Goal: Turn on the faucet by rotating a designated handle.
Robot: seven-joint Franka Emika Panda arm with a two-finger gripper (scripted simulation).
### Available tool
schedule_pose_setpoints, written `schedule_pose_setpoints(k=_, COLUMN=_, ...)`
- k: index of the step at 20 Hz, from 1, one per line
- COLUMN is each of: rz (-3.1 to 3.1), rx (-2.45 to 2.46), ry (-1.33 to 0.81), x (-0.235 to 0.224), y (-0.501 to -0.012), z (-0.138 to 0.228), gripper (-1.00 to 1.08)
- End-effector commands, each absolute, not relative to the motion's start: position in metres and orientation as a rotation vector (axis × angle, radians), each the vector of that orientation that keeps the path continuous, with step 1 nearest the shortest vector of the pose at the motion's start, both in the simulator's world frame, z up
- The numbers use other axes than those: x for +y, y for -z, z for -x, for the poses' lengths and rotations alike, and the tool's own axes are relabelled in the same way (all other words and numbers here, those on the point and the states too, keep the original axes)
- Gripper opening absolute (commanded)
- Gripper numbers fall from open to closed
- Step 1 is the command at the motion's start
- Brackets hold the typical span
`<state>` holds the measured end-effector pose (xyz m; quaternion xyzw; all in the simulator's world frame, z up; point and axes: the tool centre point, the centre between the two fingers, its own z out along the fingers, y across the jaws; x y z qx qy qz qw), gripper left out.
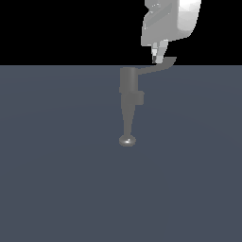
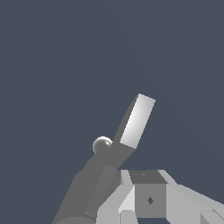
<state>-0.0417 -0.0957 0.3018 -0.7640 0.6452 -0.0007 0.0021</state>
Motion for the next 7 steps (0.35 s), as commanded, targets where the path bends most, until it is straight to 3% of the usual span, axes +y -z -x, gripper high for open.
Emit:
schedule_pose_setpoints(k=1, rz=2.364, rx=2.067, ry=0.002, x=-0.120, y=-0.299, z=0.038, gripper=-1.00)
schedule_pose_setpoints(k=7, rz=2.359, rx=2.074, ry=0.000, x=-0.132, y=-0.299, z=0.027, gripper=-1.00)
